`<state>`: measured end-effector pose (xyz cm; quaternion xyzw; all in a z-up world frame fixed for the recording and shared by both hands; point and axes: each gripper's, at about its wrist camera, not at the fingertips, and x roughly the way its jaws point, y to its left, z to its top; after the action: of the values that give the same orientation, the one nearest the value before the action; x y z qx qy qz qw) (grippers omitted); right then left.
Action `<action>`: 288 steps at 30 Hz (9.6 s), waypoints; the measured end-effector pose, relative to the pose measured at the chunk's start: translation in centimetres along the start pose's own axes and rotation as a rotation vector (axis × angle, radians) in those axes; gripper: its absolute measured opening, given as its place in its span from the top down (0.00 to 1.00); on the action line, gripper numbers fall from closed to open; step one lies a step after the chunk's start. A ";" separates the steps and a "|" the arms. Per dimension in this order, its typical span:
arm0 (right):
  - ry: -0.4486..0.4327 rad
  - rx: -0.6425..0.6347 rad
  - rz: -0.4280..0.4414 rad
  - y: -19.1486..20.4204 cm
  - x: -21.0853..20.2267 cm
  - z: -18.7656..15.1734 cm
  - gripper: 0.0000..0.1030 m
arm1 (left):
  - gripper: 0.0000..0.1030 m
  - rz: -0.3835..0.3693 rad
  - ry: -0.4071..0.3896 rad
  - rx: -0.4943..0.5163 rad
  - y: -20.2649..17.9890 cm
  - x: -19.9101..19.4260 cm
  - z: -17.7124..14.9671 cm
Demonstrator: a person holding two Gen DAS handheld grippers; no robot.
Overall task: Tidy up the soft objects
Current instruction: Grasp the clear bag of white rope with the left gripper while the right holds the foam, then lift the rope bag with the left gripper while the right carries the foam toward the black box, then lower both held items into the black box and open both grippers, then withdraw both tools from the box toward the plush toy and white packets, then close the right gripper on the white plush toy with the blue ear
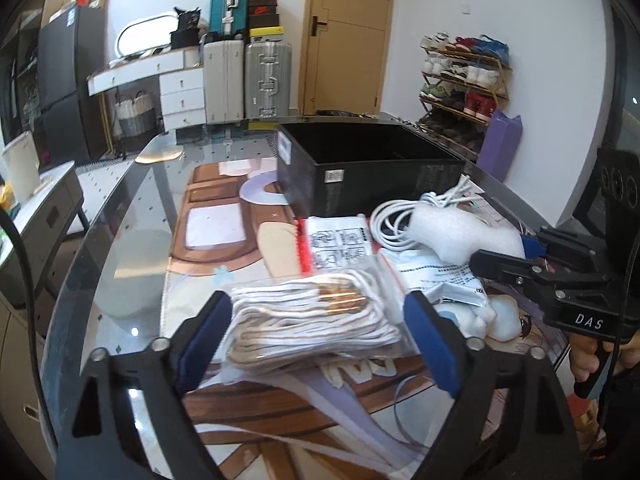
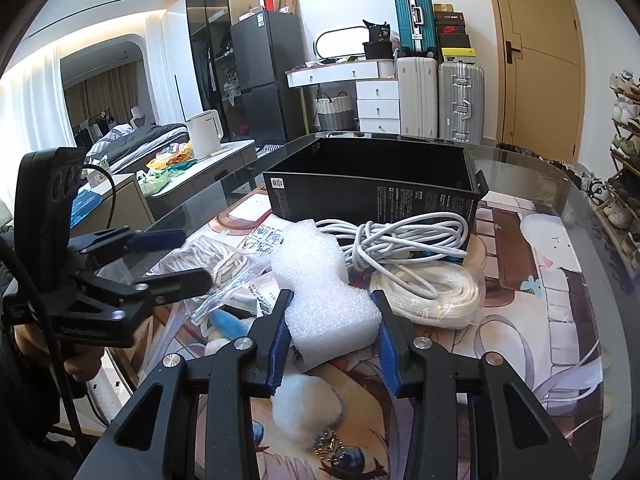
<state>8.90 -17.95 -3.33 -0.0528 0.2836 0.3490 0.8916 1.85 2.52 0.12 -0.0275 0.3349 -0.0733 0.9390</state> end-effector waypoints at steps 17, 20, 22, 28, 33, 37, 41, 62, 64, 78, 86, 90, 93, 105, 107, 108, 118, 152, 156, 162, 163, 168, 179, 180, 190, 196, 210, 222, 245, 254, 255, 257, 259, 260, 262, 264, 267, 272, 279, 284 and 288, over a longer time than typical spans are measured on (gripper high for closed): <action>0.002 -0.003 0.011 0.0 0.2 0.0 0.63 | 0.04 -0.012 0.162 -0.034 0.3 3.6 -0.1; 0.000 -0.002 0.011 0.0 0.3 0.0 0.63 | 0.08 0.007 0.163 0.001 -0.3 3.6 -0.2; 0.001 -0.001 0.011 0.0 0.3 0.0 0.63 | 0.11 0.009 0.162 0.011 -0.5 3.5 -0.3; 0.000 -0.002 0.011 0.0 0.3 0.0 0.63 | 0.21 -0.007 0.142 0.009 -0.5 2.7 -0.4; -0.004 -0.003 0.014 0.0 0.2 0.1 0.63 | 0.36 -0.021 0.126 -0.003 -0.4 2.0 -0.5; -0.013 -0.002 0.015 0.1 0.0 0.2 0.63 | 0.42 -0.022 0.111 -0.010 -0.3 1.5 -0.4; -0.026 -0.003 0.016 0.3 -0.4 0.2 0.63 | 0.44 -0.026 0.095 -0.024 0.0 1.2 -0.3; -0.136 0.013 0.002 -0.4 -3.8 2.5 0.63 | 0.43 -0.047 -0.035 -0.078 -0.4 -1.1 3.5; -0.131 0.011 -0.001 -0.6 -3.7 3.0 0.63 | 0.43 -0.047 -0.045 -0.080 -0.4 -1.0 4.1; -0.114 0.025 -0.028 -2.0 -2.8 6.4 0.63 | 0.43 -0.049 -0.053 -0.101 0.7 0.6 7.2; -0.087 0.026 -0.029 -3.0 -1.8 7.3 0.63 | 0.43 -0.037 -0.037 -0.083 0.2 2.2 8.8; -0.074 0.028 -0.023 -3.7 -1.1 7.9 0.63 | 0.43 -0.032 -0.023 -0.077 0.0 3.4 9.7; -0.074 0.039 -0.019 -4.4 -0.7 8.4 0.63 | 0.43 -0.029 -0.015 -0.073 -0.1 4.2 10.3; -0.036 0.021 -0.016 -5.6 1.3 10.0 0.63 | 0.43 -0.033 0.003 -0.071 0.0 6.5 11.7; -0.031 0.016 -0.019 -5.6 1.5 10.1 0.63 | 0.43 -0.032 0.008 -0.066 -0.1 6.7 11.7; -0.030 0.018 -0.018 -5.6 1.6 10.1 0.63 | 0.43 -0.033 0.013 -0.063 -0.2 6.9 11.7; -0.018 0.003 -0.051 -6.3 2.8 10.7 0.63 | 0.39 0.026 0.026 -0.023 -1.5 8.6 12.3; -0.068 0.051 -0.109 -7.0 -4.5 7.4 0.01 | 0.00 0.119 -0.065 -0.020 -3.3 1.4 9.3; -0.057 0.083 -0.113 -6.7 -5.6 5.3 0.01 | 0.00 0.119 -0.051 -0.009 -3.5 0.8 8.0; 0.003 0.144 -0.123 -6.3 -5.3 2.4 0.01 | 0.00 0.122 -0.032 -0.015 -3.3 0.5 6.4; 0.005 0.147 -0.122 -6.3 -5.4 2.1 0.01 | 0.00 0.129 -0.030 -0.013 -3.2 0.5 6.2; 0.003 0.166 -0.135 -6.1 -6.1 1.3 0.01 | 0.00 0.127 -0.003 -0.011 -2.4 0.6 5.2; 0.074 0.144 -0.093 -4.3 -4.6 -0.1 0.01 | 0.00 0.092 0.056 0.017 -2.9 1.3 3.3; 0.083 0.141 -0.085 -3.9 -4.4 -0.3 0.01 | 0.00 0.090 0.058 0.020 -3.0 1.3 3.2; 0.151 0.098 -0.021 -0.5 -1.9 -1.1 0.01 | 0.00 0.047 0.085 0.033 -3.1 1.5 2.6; 0.156 0.124 -0.019 1.3 -0.9 -1.1 0.01 | 0.00 0.025 0.085 0.021 -2.0 2.0 3.1; 0.154 0.197 -0.097 3.2 0.4 -1.8 0.01 | 0.00 -0.028 0.107 0.037 -0.5 3.3 4.0; 0.163 0.142 -0.107 0.2 -1.2 -3.0 0.01 | 0.00 0.050 0.110 -0.033 -1.2 2.8 3.6; 0.143 0.126 -0.029 2.9 -1.1 -3.2 0.01 | 0.00 0.047 0.113 -0.017 -1.0 1.7 2.9; 0.127 0.114 -0.155 3.9 0.5 -2.7 0.01 | 0.00 0.025 0.116 -0.018 -1.2 2.4 3.0; 0.124 0.113 -0.157 3.8 0.4 -2.8 0.03 | 0.00 0.026 0.118 -0.017 -1.2 2.4 2.9; 0.118 0.104 -0.157 3.5 0.2 -2.9 0.10 | 0.00 0.025 0.121 -0.025 -1.3 2.5 2.8; 0.116 0.098 -0.152 3.4 -0.1 -3.0 0.14 | 0.00 0.024 0.125 -0.033 -1.4 2.6 2.7; 0.114 0.099 -0.149 3.2 -0.2 -3.1 0.15 | 0.00 0.022 0.126 -0.033 -1.5 2.6 2.7; 0.110 0.101 -0.140 3.0 -0.6 -3.2 0.17 | 0.00 0.029 0.124 -0.028 -1.8 2.5 2.7; 0.105 0.097 -0.134 2.8 -0.9 -3.4 0.18 | 0.00 0.032 0.124 -0.029 -2.0 2.6 2.7; 0.096 0.086 -0.126 2.7 -1.5 -3.7 0.20 | 0.00 0.029 0.124 -0.036 -2.3 2.5 2.7; 0.080 0.073 -0.127 2.5 -2.4 -4.2 0.21 | 0.00 0.005 0.143 -0.032 -3.2 2.6 2.6; 0.075 0.065 -0.127 2.2 -2.9 -4.7 0.21 | 0.00 -0.119 0.228 -0.072 -5.2 4.1 2.9; 0.070 0.045 -0.125 2.5 -2.9 -4.9 0.21 | 0.00 -0.120 0.266 -0.045 -6.8 5.2 3.2; 0.068 0.025 -0.130 2.7 -2.8 -4.9 0.21 | 0.00 -0.107 0.302 -0.033 -7.8 5.9 3.2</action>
<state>3.16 -19.02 -5.63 -0.0715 0.3139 0.2849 0.9029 7.45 -6.07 -0.34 -0.0493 0.4713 -0.1213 0.8722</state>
